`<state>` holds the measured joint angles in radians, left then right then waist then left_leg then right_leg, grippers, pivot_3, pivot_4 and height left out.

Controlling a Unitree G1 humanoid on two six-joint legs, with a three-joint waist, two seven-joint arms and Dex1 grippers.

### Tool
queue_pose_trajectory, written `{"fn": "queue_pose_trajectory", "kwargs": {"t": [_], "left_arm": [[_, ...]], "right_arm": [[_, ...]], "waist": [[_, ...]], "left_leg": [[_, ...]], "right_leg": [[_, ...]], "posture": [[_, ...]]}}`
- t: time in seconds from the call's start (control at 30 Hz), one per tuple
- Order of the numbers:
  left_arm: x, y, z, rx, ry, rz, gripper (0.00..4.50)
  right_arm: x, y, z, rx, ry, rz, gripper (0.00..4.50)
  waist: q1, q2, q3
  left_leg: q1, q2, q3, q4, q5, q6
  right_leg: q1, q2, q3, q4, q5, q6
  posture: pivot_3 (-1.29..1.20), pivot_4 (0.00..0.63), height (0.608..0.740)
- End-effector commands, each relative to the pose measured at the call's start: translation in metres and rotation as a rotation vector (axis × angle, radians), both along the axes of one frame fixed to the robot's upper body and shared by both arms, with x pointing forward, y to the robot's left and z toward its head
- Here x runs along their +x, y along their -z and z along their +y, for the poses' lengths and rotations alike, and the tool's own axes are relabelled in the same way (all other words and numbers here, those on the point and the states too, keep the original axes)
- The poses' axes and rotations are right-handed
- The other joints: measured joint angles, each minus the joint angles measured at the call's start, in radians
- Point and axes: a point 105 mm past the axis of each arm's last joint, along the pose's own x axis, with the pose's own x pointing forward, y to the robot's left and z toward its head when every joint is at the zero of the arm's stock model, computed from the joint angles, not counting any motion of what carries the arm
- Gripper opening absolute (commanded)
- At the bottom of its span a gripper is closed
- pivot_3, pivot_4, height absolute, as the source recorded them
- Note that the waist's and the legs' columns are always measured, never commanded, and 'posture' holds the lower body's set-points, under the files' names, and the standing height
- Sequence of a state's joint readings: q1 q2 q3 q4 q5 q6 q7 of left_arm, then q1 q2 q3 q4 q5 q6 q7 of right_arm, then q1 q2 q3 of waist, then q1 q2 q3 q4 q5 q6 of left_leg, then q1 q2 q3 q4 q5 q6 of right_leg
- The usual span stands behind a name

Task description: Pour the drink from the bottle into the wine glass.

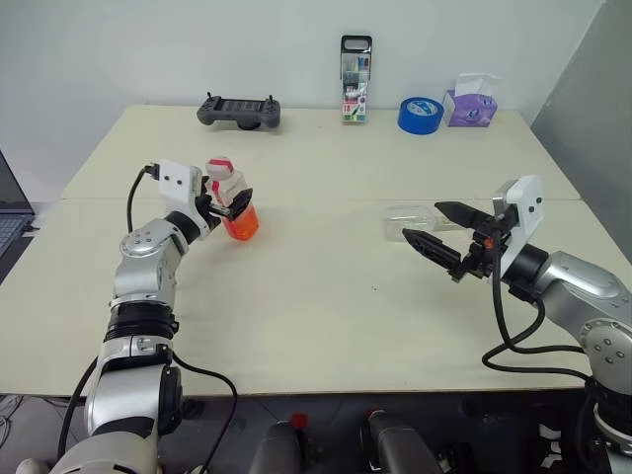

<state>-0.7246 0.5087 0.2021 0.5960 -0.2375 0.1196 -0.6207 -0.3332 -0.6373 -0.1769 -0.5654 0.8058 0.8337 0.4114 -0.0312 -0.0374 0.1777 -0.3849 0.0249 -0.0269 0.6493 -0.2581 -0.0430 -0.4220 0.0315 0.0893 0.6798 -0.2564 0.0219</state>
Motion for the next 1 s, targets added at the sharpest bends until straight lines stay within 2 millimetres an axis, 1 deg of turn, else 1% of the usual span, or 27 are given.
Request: {"fn": "queue_pose_trajectory", "kwargs": {"t": [0.03, 0.17, 0.2, 0.23, 0.43, 0.5, 0.63, 0.7, 0.8, 1.0], "left_arm": [[0.002, -0.02, -0.003, -0.014, 0.014, -0.069, 3.51], [0.002, -0.021, -0.003, -0.015, 0.016, -0.073, 2.24], [0.002, -0.022, -0.003, -0.015, 0.015, -0.073, 1.96], [0.002, -0.022, -0.002, -0.015, 0.015, -0.074, 1.82], [0.002, -0.021, 0.002, -0.004, -0.017, -0.066, 1.81], [0.0, -0.026, -0.004, -0.006, -0.004, -0.07, 1.81], [-0.007, -0.033, -0.034, -0.023, 0.095, -0.064, 1.81], [-0.013, -0.035, -0.054, -0.033, 0.16, -0.056, 1.81], [-0.028, -0.038, -0.09, -0.039, 0.295, -0.033, 1.81], [-0.052, -0.042, -0.133, -0.015, 0.471, -0.012, 1.81]], "right_arm": [[-0.002, -0.013, -0.003, 0.002, 0.014, -0.065, 4.5], [-0.002, -0.014, -0.004, 0.002, 0.018, -0.067, 4.5], [-0.003, -0.014, -0.004, 0.002, 0.019, -0.067, 4.5], [-0.003, -0.014, -0.004, 0.002, 0.019, -0.068, 4.5], [-0.004, -0.014, -0.003, 0.001, 0.018, -0.073, 4.5], [-0.005, -0.017, -0.002, -0.003, 0.007, -0.084, 4.5], [-0.009, -0.027, 0.007, -0.016, -0.05, -0.126, 4.5], [-0.01, -0.033, 0.013, -0.023, -0.083, -0.147, 4.5], [-0.009, -0.044, 0.024, -0.007, -0.12, -0.166, 4.5], [-0.004, -0.057, 0.044, 0.061, -0.134, -0.172, 4.5]], "waist": [[0.0, 0.0, 0.0], [0.0, 0.0, 0.0], [0.0, 0.0, 0.0], [0.0, 0.0, 0.0], [0.0, 0.0, 0.0], [0.0, 0.0, 0.0], [0.0, 0.0, 0.0], [0.0, 0.0, 0.0], [0.0, 0.0, 0.0], [-0.003, 0.0, 0.0]], "left_leg": [[0.0, 0.0, 0.0, 0.0, 0.0, 0.0], [0.0, 0.0, 0.0, 0.0, 0.0, 0.0], [0.0, 0.0, 0.0, 0.0, 0.0, 0.0], [0.0, 0.0, 0.0, 0.0, 0.0, 0.0], [0.0, 0.0, 0.0, 0.0, 0.0, 0.0], [0.0, 0.0, 0.0, 0.0, 0.0, 0.0], [-0.001, 0.0, 0.0, 0.0, 0.0, 0.0], [-0.001, 0.0, 0.0, 0.0, 0.0, 0.0], [-0.001, 0.0, 0.0, 0.001, 0.0, 0.0], [0.0, 0.0, -0.001, 0.0, 0.0, 0.0]], "right_leg": [[0.0, 0.0, 0.0, 0.0, 0.0, 0.0], [0.0, 0.0, 0.0, 0.0, 0.0, 0.0], [0.0, 0.0, 0.0, 0.0, 0.0, 0.0], [0.0, 0.0, 0.0, 0.0, 0.0, 0.0], [0.0, 0.0, 0.0, 0.0, 0.0, 0.0], [0.0, 0.0, 0.0, 0.0, 0.0, 0.0], [0.0, 0.0, 0.0, 0.0, 0.0, 0.0], [0.0, 0.0, 0.0, 0.0, 0.0, 0.0], [0.0, 0.0, 0.0, 0.0, 0.0, 0.0], [0.0, 0.0, 0.001, 0.0, 0.0, 0.0]], "posture": [[0.0, 0.15, 0.74], [0.0, 0.15, 0.74], [0.0, 0.15, 0.74], [0.0, 0.15, 0.74], [0.0, 0.15, 0.74], [0.0, 0.15, 0.74], [0.0, 0.15, 0.74], [0.0, 0.15, 0.74], [0.0, 0.15, 0.74], [0.0, 0.15, 0.74]]}}
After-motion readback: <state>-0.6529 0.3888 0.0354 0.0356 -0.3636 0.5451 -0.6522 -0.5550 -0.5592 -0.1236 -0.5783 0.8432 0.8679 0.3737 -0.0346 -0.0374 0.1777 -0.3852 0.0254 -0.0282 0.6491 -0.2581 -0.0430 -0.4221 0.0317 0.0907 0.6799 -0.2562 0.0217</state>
